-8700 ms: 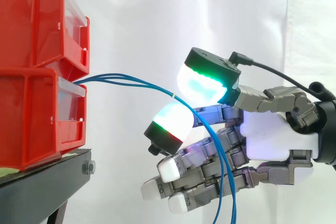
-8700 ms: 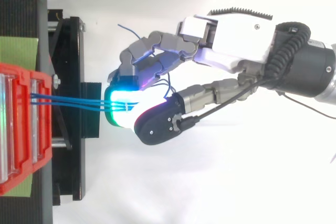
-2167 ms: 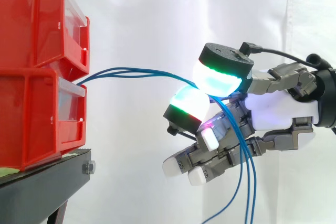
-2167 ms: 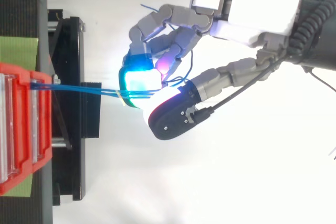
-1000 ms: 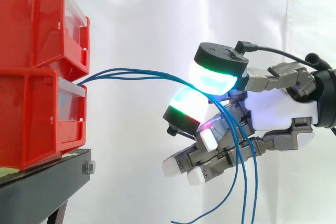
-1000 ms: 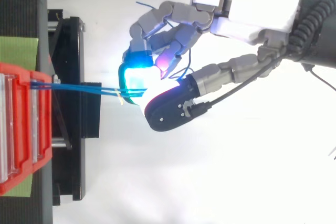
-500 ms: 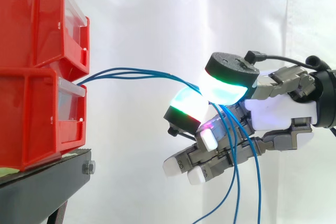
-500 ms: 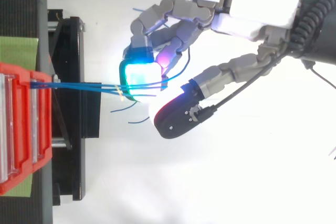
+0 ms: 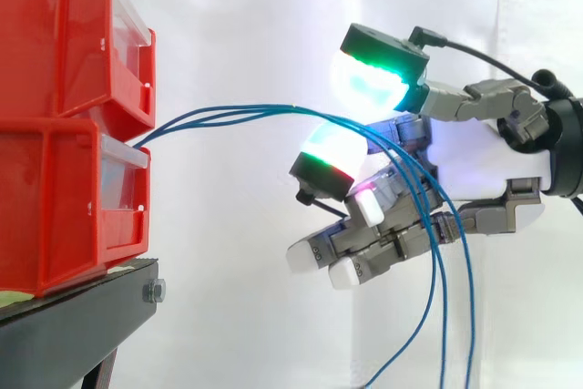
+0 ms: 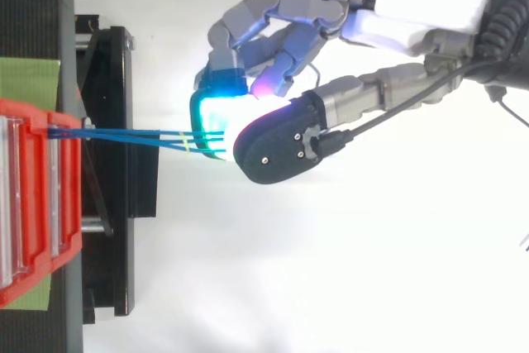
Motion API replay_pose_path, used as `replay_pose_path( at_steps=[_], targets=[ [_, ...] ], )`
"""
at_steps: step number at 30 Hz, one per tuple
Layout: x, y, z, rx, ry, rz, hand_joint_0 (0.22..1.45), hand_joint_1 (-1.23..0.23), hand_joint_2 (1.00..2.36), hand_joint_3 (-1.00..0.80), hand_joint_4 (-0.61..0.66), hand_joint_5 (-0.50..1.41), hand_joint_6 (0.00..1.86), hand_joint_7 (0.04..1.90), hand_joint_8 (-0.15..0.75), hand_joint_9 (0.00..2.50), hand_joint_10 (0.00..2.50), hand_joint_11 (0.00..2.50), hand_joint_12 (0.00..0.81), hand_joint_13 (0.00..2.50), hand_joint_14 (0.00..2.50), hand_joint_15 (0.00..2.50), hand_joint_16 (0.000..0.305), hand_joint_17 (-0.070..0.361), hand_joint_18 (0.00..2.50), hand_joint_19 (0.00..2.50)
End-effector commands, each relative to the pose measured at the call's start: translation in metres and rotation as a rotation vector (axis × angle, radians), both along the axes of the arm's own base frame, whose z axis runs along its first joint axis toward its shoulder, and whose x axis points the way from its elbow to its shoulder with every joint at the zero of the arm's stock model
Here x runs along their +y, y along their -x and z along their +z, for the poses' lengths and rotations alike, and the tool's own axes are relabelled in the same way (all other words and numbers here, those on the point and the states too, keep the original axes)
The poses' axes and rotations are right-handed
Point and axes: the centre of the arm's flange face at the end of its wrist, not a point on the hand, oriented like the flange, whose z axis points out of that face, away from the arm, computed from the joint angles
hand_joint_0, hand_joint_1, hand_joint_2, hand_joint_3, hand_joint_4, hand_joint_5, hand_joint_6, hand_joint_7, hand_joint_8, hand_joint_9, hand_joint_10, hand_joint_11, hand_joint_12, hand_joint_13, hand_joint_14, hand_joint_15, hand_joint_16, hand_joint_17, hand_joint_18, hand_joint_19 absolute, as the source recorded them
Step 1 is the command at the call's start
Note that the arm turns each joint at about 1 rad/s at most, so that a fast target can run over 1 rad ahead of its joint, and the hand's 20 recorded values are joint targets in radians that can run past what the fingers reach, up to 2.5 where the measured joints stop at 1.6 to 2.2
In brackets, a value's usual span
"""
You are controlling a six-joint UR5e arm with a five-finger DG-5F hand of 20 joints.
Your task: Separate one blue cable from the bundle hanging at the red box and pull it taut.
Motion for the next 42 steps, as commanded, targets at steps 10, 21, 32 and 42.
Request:
replay_pose_path(
  at_steps=[10,21,32,42],
  targets=[
    [-0.0021,0.0016,0.0017,0.007,0.002,-0.002,0.65,-0.79,1.02,-0.23,0.07,-0.18,0.92,1.14,0.306,1.02,0.02,0.68,0.297,0.57,0.01,0.19,0.038,0.085,0.51,0.34],
    [-0.0021,0.0016,0.0017,0.007,0.004,-0.002,0.75,-0.83,1.00,-0.49,0.01,-0.20,0.94,1.06,0.282,1.00,0.02,0.69,0.295,0.59,0.01,0.20,0.038,0.085,0.53,0.34],
    [-0.0026,0.0013,0.0020,0.005,0.010,-0.007,0.55,-0.68,1.00,-0.50,0.10,-0.19,0.91,1.02,0.302,1.06,0.02,0.70,0.308,0.61,0.01,0.22,0.039,0.088,0.54,0.38],
    [-0.0024,-0.0004,0.0035,-0.013,0.002,-0.007,0.64,-0.71,1.01,-0.39,0.07,-0.18,0.90,1.09,0.305,1.07,0.02,0.71,0.300,0.62,0.01,0.22,0.038,0.085,0.53,0.38]
  ],
)
